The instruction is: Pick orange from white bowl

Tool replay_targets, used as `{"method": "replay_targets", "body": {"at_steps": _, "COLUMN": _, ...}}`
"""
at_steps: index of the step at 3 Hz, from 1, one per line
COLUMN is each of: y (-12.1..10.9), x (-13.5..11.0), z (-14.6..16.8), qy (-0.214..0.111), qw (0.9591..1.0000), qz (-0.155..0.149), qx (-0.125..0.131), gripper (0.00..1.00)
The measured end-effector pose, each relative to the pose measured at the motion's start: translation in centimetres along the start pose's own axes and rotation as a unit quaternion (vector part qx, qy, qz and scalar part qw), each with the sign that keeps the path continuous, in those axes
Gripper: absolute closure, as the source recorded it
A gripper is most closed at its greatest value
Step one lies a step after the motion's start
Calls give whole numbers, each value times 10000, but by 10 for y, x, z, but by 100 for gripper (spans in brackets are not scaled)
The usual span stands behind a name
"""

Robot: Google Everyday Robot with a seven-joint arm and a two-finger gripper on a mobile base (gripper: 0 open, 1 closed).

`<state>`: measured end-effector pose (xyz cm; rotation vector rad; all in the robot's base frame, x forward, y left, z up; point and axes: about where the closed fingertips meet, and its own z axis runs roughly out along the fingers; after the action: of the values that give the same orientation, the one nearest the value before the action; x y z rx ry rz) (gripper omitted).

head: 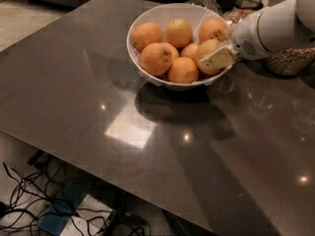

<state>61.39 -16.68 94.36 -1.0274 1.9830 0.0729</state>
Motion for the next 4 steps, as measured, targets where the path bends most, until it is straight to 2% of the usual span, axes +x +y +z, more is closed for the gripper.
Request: {"method": "replay_targets", "body": {"at_steps": 4, "y": 5, "x": 24, "z": 33, "qy": 314, "qw": 9990, "qz": 233, "qx": -210, "gripper": 27}}
